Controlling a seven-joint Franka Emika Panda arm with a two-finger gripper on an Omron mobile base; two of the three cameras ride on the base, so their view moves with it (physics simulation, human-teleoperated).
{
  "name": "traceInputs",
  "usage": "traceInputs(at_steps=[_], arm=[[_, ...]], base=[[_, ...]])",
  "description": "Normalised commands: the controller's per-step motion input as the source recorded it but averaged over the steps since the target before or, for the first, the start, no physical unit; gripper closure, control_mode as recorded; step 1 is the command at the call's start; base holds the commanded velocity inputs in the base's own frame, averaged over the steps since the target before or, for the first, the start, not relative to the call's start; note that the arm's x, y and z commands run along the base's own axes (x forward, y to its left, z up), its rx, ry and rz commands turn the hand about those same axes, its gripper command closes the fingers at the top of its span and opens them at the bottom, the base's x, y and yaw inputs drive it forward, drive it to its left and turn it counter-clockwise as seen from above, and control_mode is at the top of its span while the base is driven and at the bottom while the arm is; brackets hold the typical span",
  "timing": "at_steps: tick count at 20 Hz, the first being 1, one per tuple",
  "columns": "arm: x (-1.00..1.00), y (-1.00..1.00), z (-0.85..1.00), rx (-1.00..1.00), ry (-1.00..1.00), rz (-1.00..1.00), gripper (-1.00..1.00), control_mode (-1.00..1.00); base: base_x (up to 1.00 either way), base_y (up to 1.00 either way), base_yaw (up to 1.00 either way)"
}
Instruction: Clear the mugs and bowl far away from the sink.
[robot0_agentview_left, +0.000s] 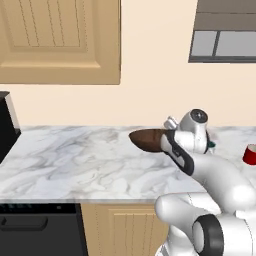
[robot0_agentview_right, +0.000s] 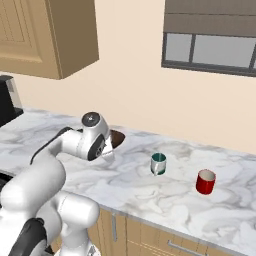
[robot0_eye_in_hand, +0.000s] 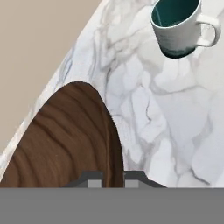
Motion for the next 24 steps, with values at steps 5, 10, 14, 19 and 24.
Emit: traceInputs(at_steps=[5, 10, 14, 19, 24], arm=[[0.51, 0.0, -0.55, 0.0, 0.14, 0.09, 1.0, -1.0], [0.49, 0.0, -0.57, 0.0, 0.18, 0.09, 1.0, -1.0], [0.52, 0.0, -0.58, 0.0, 0.21, 0.08, 1.0, -1.0], [0.47, 0.0, -0.59, 0.0, 0.21, 0.07, 1.0, -1.0], [0.27, 0.01, -0.22, 0.0, 0.08, 0.04, -1.0, -1.0]], base=[[0.0, 0.0, 0.0], [0.0, 0.0, 0.0], [0.0, 0.0, 0.0], [0.0, 0.0, 0.0], [0.0, 0.0, 0.0]])
